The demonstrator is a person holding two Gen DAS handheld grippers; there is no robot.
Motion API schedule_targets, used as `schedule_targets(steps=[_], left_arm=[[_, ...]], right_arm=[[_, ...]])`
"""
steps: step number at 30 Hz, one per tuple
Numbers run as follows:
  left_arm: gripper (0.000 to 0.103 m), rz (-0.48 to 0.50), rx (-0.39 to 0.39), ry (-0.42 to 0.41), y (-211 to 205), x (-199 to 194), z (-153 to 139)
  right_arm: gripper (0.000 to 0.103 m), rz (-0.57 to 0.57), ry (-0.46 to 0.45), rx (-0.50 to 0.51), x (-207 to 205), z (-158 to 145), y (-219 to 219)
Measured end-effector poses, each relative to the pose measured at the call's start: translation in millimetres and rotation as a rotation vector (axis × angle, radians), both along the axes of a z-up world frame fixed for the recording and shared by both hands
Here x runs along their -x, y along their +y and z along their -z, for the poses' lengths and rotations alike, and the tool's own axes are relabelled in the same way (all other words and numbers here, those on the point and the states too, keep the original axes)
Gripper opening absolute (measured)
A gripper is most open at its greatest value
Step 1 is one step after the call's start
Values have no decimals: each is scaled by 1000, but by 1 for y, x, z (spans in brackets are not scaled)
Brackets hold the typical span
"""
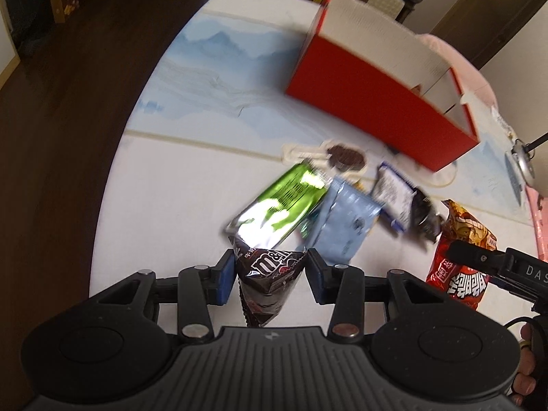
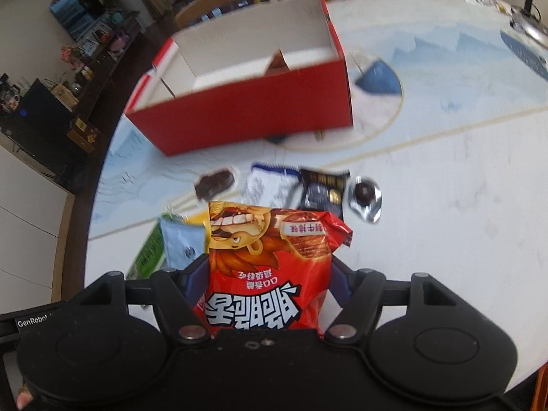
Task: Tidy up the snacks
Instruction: 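Carry both packets over the red box and open both tools to drop them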
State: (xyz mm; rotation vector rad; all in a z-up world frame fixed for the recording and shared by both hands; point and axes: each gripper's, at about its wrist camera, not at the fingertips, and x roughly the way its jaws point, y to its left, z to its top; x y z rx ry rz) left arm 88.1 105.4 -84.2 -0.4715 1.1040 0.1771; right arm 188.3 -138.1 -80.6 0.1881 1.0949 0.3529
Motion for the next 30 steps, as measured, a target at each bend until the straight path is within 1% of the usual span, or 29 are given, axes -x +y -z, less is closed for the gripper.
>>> schedule_targets(steps=[3,8,15,22,26,30], left_arm=[[42,12,-5,-32,-3,-9,-16],[42,26,-44,-88,-12,-31,-40],[42,60,-100,-143,-25,-75,-69],[42,92,-149,-159,-38,-123,-89],[42,92,-202,-183,-44,-151,-101],[42,93,-226,-190,-46,-181,-105]], right_arm=[[69,-11,-42,6,-10,-15,-1],[69,-26,-101,5,-31,-35,-3],[69,-39,-174,12,-74,-56,-3],[69,-64,-206,12,-123,-68,-1],[69,-119,-212,18,-153,-72,6],[69,-162,-224,31,-180,-76,13]])
